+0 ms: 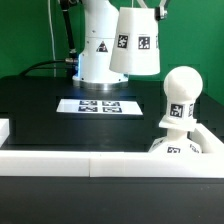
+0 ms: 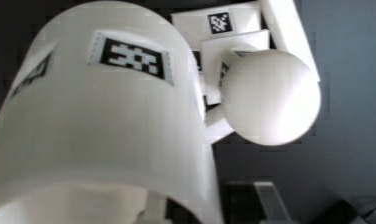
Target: Assemble lamp
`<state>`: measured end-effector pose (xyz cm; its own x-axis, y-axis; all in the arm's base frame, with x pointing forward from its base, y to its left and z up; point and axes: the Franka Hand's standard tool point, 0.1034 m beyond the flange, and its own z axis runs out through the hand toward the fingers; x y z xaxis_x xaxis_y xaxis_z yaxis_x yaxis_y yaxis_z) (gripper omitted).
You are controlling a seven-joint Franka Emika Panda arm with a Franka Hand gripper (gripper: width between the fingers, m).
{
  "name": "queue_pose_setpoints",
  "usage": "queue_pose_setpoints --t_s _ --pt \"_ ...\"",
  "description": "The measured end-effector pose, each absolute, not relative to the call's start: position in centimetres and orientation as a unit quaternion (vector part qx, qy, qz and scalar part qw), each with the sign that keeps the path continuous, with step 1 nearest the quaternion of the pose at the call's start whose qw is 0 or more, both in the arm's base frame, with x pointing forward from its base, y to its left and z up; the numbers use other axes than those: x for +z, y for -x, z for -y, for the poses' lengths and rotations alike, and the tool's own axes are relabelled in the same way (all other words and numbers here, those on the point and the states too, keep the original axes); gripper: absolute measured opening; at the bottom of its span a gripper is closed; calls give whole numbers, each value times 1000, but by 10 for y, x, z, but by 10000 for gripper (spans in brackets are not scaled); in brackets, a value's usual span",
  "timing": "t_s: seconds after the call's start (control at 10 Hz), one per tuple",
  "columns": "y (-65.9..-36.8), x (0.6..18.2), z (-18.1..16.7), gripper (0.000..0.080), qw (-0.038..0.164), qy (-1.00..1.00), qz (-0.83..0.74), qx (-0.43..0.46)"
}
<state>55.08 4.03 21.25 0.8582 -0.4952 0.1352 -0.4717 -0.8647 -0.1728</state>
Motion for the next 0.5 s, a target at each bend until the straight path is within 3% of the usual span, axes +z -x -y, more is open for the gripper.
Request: queue_pose_setpoints --t_s 0.2,0.4,0.5 --pt "-552 214 -43 45 67 961 -253 -87" --pt "-575 240 -68 45 77 960 -251 -95" --pt "-585 245 -77 45 78 961 -246 -99"
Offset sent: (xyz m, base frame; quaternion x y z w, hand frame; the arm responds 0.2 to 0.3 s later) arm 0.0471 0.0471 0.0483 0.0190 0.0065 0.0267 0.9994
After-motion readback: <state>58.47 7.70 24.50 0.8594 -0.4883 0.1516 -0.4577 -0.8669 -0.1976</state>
